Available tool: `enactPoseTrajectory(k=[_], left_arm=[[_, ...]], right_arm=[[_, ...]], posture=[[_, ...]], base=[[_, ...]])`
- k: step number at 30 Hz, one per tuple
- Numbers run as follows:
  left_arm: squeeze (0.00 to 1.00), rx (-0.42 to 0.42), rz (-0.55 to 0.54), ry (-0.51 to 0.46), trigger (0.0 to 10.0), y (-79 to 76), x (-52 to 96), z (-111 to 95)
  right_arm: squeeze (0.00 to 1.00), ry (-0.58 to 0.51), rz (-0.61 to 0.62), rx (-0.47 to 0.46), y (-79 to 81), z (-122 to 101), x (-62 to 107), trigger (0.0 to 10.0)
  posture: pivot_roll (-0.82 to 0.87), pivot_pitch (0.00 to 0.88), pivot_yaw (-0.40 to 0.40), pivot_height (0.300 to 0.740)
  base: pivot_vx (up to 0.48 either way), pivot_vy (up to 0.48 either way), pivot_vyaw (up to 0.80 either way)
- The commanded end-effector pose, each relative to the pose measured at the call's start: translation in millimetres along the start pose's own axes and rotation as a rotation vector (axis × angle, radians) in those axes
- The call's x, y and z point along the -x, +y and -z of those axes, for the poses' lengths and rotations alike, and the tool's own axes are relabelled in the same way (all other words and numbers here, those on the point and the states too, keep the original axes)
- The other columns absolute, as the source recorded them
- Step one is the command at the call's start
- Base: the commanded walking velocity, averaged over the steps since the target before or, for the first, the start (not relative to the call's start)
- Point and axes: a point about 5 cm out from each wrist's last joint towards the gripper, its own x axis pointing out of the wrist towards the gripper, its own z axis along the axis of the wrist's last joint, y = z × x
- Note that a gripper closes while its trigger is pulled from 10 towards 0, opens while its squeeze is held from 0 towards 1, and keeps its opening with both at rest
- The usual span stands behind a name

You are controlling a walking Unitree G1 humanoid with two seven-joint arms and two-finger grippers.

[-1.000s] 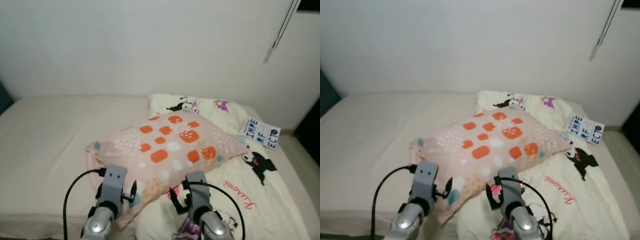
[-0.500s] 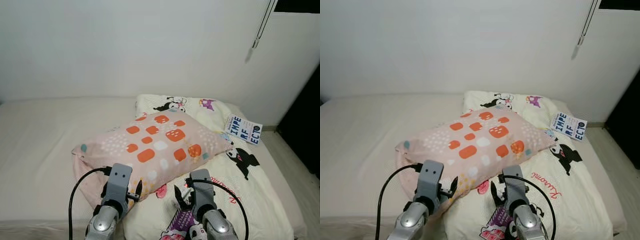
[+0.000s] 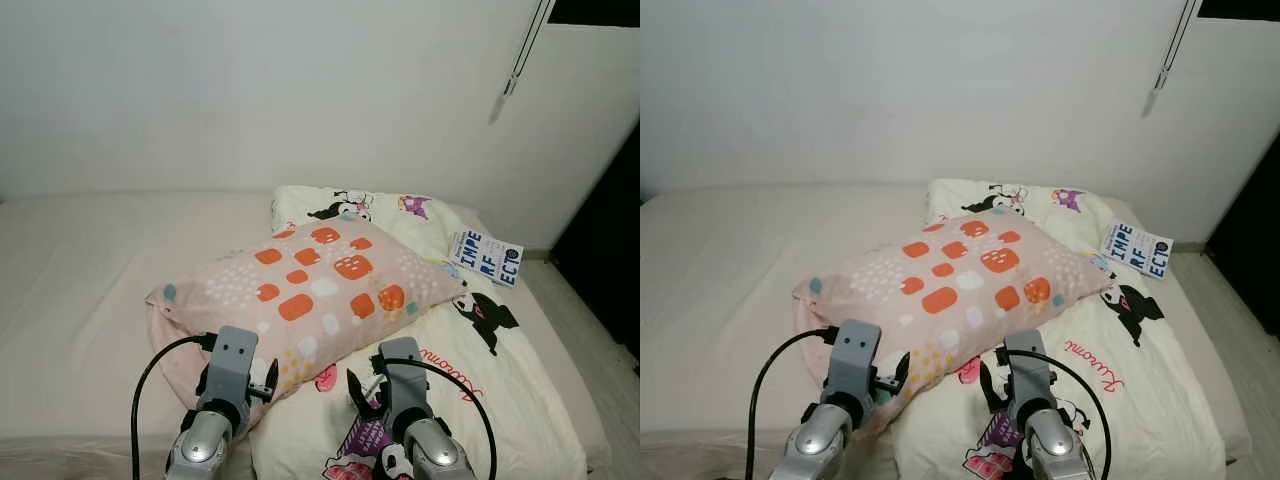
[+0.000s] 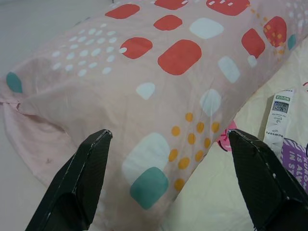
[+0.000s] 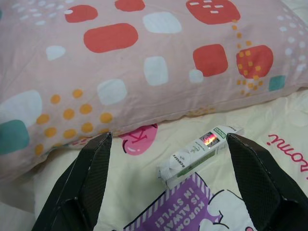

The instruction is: Clean up the room

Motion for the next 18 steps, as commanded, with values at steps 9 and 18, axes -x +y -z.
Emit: enactPoseTrajectory(k=[9,18], left_arm=[[0.00,0.019,0.008,0.026,10.0,-0.7,3.7,5.9],[0.00,0.022,0.019,0.022,10.0,-1.9,4.6,5.5]], right_arm=[[0.00,-0.003,0.005,-0.005,-0.2,1.3,2.3,10.0],[0.00,-0.004,0.007,-0.005,-0.1,0.9,2.3,10.0]], posture=[[-0.03,0.145,-0.004,0.662],[-0.03,0.146,-0.002,0.662]], base=[[0.000,0.000,0.00],[0.000,0.000,0.00]])
